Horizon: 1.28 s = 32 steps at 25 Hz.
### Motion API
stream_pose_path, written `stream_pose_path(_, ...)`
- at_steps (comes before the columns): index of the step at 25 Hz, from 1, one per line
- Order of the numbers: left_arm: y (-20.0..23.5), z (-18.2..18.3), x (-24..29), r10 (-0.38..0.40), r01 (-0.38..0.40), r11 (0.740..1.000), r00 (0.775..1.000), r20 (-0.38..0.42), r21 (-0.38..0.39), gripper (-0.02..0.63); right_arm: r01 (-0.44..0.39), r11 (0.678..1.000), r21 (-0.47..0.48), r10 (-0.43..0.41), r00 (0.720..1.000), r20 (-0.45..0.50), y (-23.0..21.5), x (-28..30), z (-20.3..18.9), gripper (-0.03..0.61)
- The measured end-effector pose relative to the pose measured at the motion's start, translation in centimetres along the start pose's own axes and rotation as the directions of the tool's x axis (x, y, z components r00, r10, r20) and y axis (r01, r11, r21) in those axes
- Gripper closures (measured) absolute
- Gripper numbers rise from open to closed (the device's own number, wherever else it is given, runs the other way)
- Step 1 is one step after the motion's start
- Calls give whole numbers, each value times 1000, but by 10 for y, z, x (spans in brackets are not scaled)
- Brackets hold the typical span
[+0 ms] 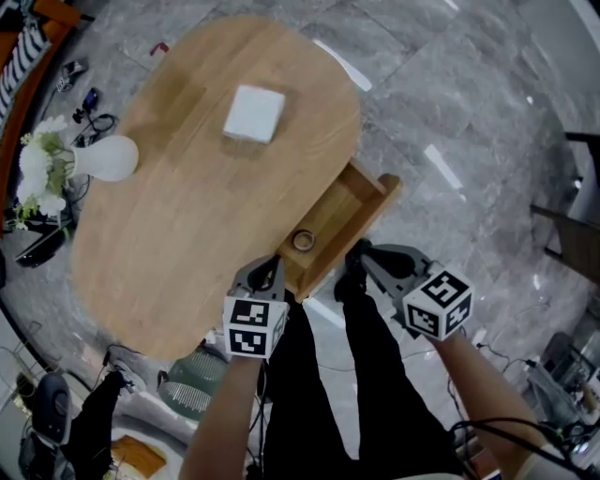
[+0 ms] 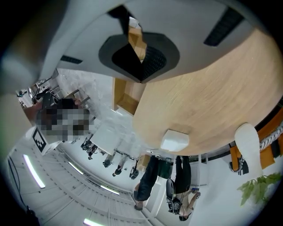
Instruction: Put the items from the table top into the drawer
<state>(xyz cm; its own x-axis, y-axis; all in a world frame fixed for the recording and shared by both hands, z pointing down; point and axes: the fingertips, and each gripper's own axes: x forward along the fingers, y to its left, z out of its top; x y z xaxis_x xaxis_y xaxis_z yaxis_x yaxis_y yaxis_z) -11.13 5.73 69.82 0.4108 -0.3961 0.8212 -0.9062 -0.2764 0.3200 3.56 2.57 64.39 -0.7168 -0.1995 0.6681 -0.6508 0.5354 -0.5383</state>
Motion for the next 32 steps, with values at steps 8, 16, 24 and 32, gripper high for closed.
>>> stream_pose_path(8,-4,7,-4,-24,23,1000,999,32,18,614,-1,1000,4,1,1000,1,3,4,-3,534)
stream_pose_path(16,-7,7,-2,-31,30,999,999,30,11,614,2,1000,7,-2,1000,-3,4,4,-6,534)
stream_pose_path(24,-8,17,-1,-35,35,999,999,39,-8,612,-10,1000,15,10,1000,-2,8,7,-6,534)
stream_pose_path(32,-1,37,5,-34,34,999,998,58,0,612,-28,999,32,27,1000,2,12,16,-4,534)
